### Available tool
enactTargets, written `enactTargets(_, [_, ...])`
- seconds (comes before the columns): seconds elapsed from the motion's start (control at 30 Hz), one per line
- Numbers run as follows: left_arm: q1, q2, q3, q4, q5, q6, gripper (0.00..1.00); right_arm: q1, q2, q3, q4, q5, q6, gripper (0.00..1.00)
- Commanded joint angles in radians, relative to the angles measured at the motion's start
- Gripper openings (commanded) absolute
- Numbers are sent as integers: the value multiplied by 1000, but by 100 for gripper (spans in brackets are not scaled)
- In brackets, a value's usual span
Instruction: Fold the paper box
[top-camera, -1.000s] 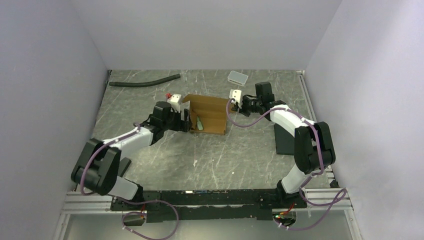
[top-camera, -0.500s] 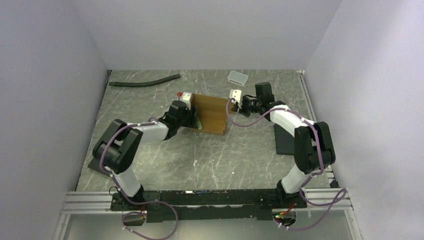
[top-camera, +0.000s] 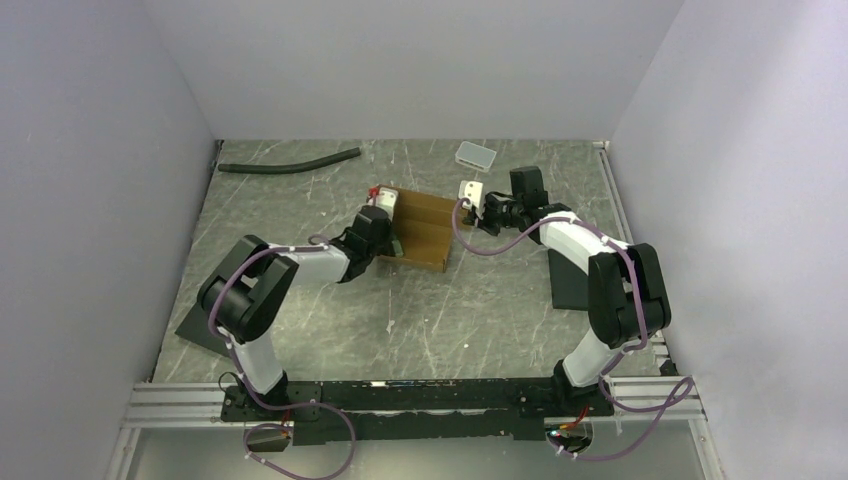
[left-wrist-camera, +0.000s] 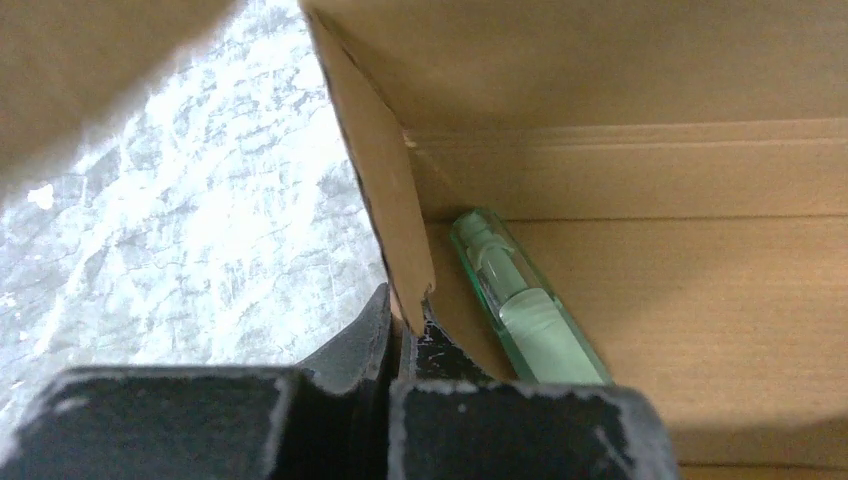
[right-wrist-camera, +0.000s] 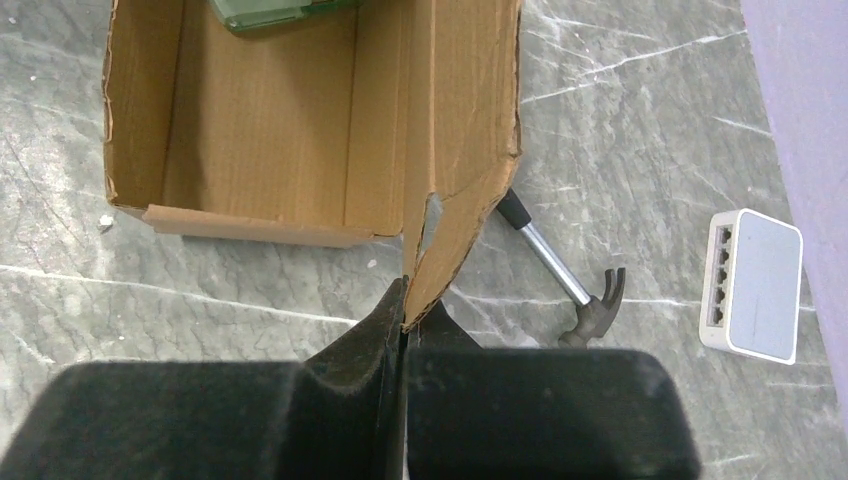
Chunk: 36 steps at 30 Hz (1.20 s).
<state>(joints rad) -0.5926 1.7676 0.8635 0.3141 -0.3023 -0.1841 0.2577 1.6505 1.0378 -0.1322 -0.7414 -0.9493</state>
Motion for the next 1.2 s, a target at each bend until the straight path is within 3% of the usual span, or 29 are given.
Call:
enactTargets(0.0, [-46,29,4,-48,-149,107,0,0,-29,-14,21,0,4,0])
enactTargets(0.27, [-132,59,-21,21,-306,172,1,2,-41,-34,20,-21,3,0])
enactTargets(0.4, [-135,33,-3,-16,-285,125,29,2,-48,-40,17,-26,-5,0])
enactTargets(0.67, [-136,-117,11,-116,-252,8,60,2,-51,-48,17,-20,-16,0])
enactTargets(1.03, [-132,-376,-34,-223,-73,-31,75,2,-47,-48,14,-22,-14,0])
enactTargets(1.17, [-71,-477,-102,-232,-23,-66,65,2,-47,-47,11,-28,-14,0])
